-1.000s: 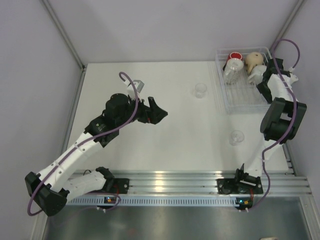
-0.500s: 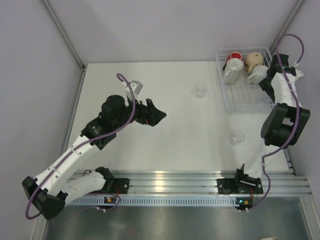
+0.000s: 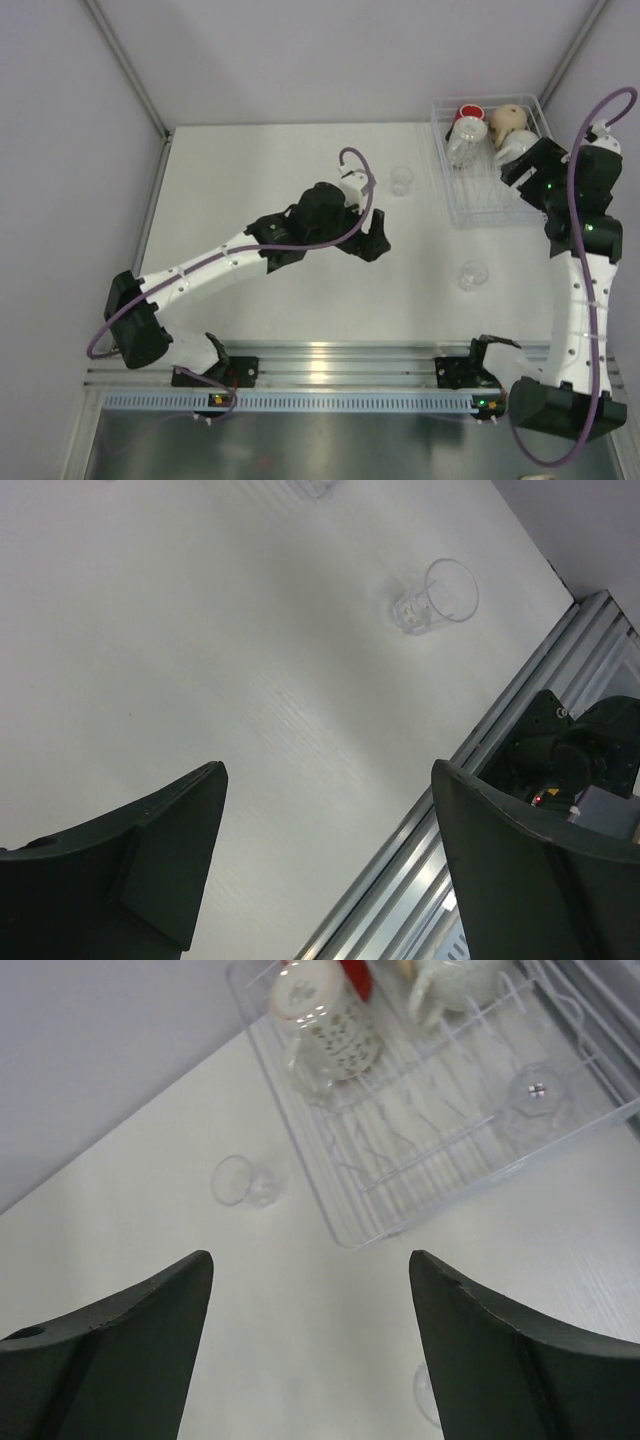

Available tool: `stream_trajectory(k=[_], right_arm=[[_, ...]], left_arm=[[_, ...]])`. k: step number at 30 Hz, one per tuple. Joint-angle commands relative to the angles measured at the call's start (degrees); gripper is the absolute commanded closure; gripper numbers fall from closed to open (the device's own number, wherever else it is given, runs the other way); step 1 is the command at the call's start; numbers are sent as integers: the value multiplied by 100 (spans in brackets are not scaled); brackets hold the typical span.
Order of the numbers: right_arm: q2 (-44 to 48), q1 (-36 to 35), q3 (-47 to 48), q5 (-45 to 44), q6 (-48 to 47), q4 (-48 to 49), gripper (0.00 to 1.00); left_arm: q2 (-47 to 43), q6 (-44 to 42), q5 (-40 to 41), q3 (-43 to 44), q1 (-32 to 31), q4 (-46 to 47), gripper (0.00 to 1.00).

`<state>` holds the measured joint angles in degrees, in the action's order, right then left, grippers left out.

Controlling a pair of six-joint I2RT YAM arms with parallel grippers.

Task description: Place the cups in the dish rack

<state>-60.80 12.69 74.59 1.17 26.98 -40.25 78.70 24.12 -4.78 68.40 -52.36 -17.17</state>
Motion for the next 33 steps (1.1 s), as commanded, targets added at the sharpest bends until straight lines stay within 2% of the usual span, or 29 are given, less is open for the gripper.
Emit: stream_trajectory(k=[1,5,8,11,13,16,21,29,33], right_arm=[[576,-65,-296,1621,-36,649,20],[1235,-65,-6,1931,167,667,20],[1543,-73,-58,1668,298,799,20],[1466,-73,20,1737,106,546,21],[1456,-65,-31,1764,62,465,22],[1535,-65,-198,1790,44,413,23],[1773,-65,-155,1668,18,290,23],[2106,-65,100,1518,105,237,23],[2203,-65,144,1518,202,289,23]], left_arm=[[608,-214,293,847,-327,108,12],[1382,-320,302,1533,-617,108,15],[1805,-259,415,1903,-688,108,18],[1965,-293,828,2054,-671,135,18],[2140,-364,829,2273,-609,135,17],[2413,-382,645,2564,-539,135,17],[2993,-206,-136,2845,-556,135,20],[4240,84,-603,3643,-793,249,24],[4584,207,-762,3961,-837,328,25]])
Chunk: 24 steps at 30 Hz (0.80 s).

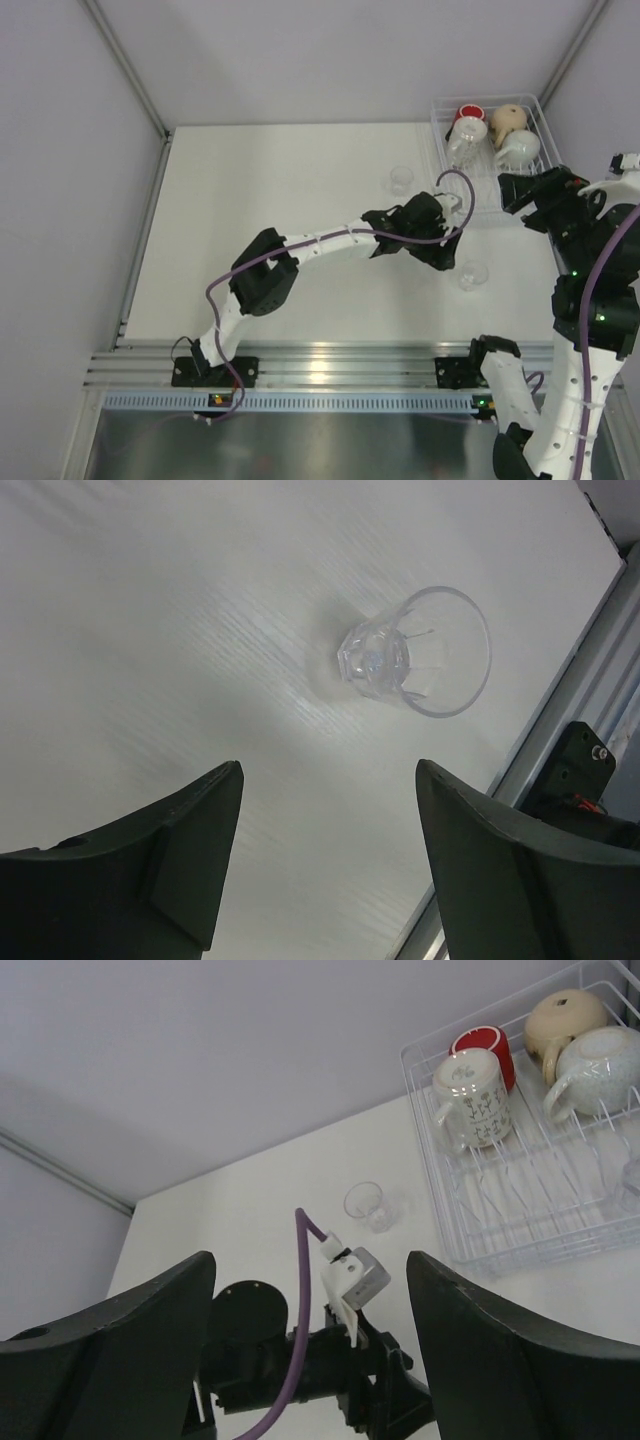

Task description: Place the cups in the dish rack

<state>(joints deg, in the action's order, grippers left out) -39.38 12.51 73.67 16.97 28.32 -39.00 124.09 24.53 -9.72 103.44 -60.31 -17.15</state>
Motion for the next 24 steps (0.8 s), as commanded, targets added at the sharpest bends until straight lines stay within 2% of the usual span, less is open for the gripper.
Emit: stream_trajectory(k=[1,9,19,24], right_arm=[[79,-56,210,-45,78,182,23],[123,-47,209,-1,51,209,23],[211,-47,244,-45,16,156,22],[229,-47,218,-150,-37,139,23]], left_arm=[[97,192,-294,510,-51,343,25],[721,368,-540,1046,-94,414,25],[1143,482,-575,1240,-130,660,26],[1345,570,-663,1337,-138,730,31]])
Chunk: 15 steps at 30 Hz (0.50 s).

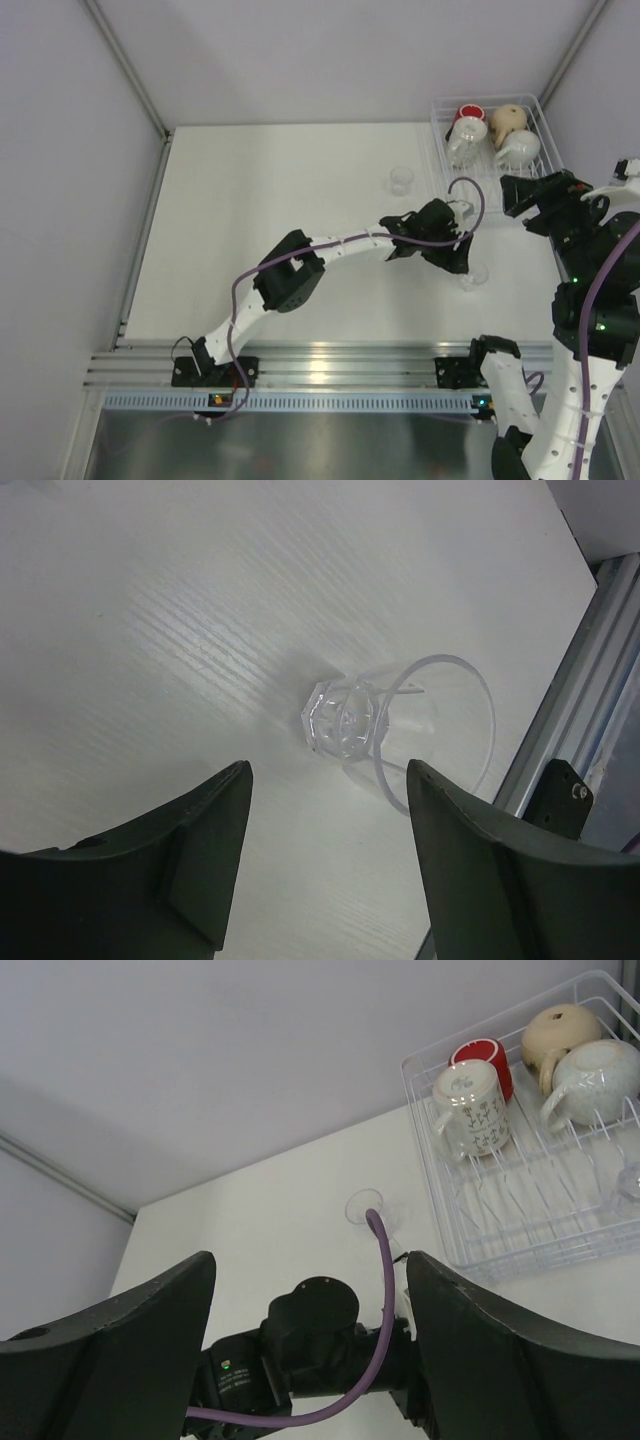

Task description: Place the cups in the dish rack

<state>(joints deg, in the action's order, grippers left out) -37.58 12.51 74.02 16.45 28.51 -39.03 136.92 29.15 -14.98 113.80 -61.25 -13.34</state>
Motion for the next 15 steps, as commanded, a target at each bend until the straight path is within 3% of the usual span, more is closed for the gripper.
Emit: stream_trajectory(k=[1,8,13,15], right_arm=[[49,-47,174,-98,-56,150,22],[40,-47,174,-107,-74,167,23],[-12,-56,122,-89,-65,220,22],[-30,-56,165,-141,-109,185,23]], left_arm=[[80,109,-145,318,-45,350,32],[106,118,-145,336,-45,359,41],[36,153,-285,222,-45,359,58],[19,188,-382,178,-45,359,59]])
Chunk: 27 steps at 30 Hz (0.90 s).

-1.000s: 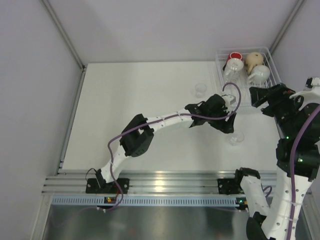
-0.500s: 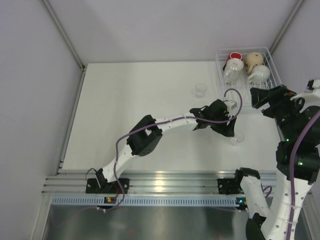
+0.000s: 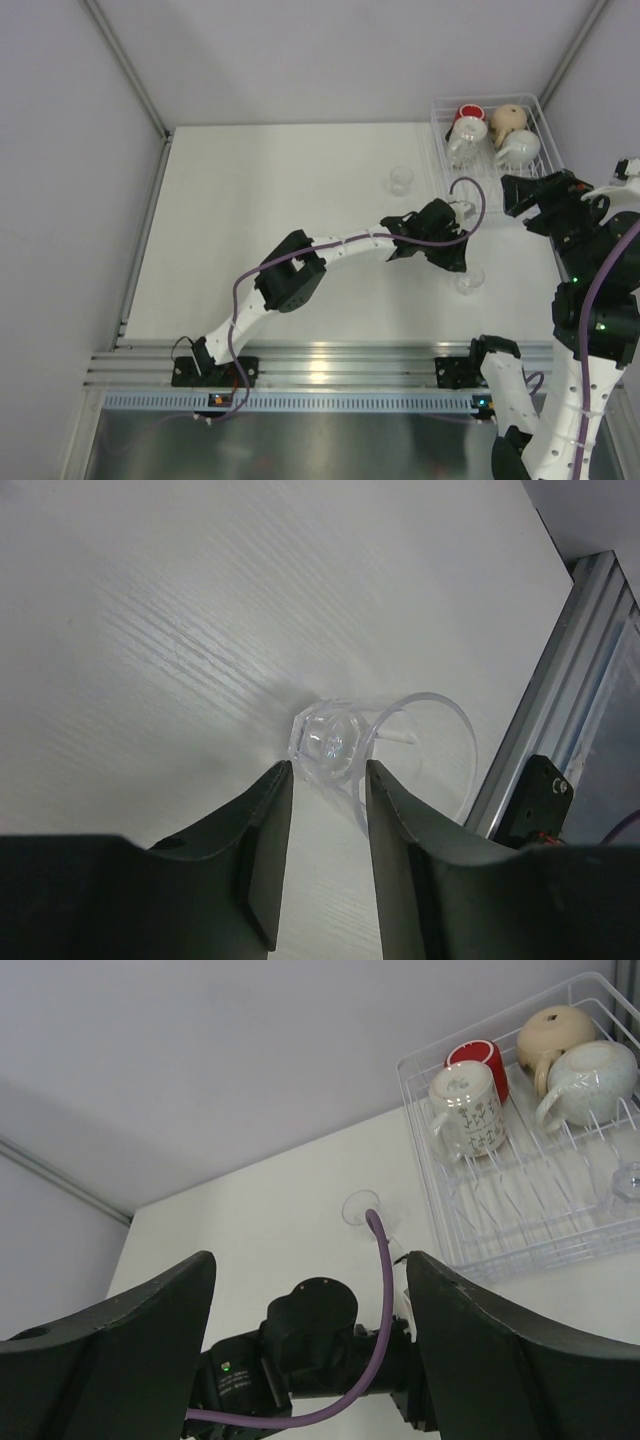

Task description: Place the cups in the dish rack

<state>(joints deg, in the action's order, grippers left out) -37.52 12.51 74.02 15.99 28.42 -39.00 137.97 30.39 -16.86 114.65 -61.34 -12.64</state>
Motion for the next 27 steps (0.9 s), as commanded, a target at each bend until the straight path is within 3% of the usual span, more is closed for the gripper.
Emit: stream_trajectory(k=[1,11,14,17,21,25,26,27], right_arm=[[-36,-47,183,-122,-109,156,22],[-19,-47,77,-104,-135,209,22],[-63,-56,157,-412,-258,77,22],[-45,-47,43,-413,-224,156,22],[-62,-47,-194,148,-83,481,22],[-37,-47,-397,764,66,840,21],[-36,-47,-527,870,145,937,20],[-10,-47,-598,1088,181,1043,20]], left_arm=[[-121,81,-221,32,-36,289,59],[-236,283,-493,-241,-27,456,68],[-244,336,-467,-338,-18,465,76],[-323,336,-414,-461,-9,456,97],[-630,458,-388,-768,69,569,100],[-1473,1064,-747,-1943,463,1893,100],[-1875,1474,-844,-2582,552,2289,100],[-2071,1696,-1097,-2953,666,3180,100]])
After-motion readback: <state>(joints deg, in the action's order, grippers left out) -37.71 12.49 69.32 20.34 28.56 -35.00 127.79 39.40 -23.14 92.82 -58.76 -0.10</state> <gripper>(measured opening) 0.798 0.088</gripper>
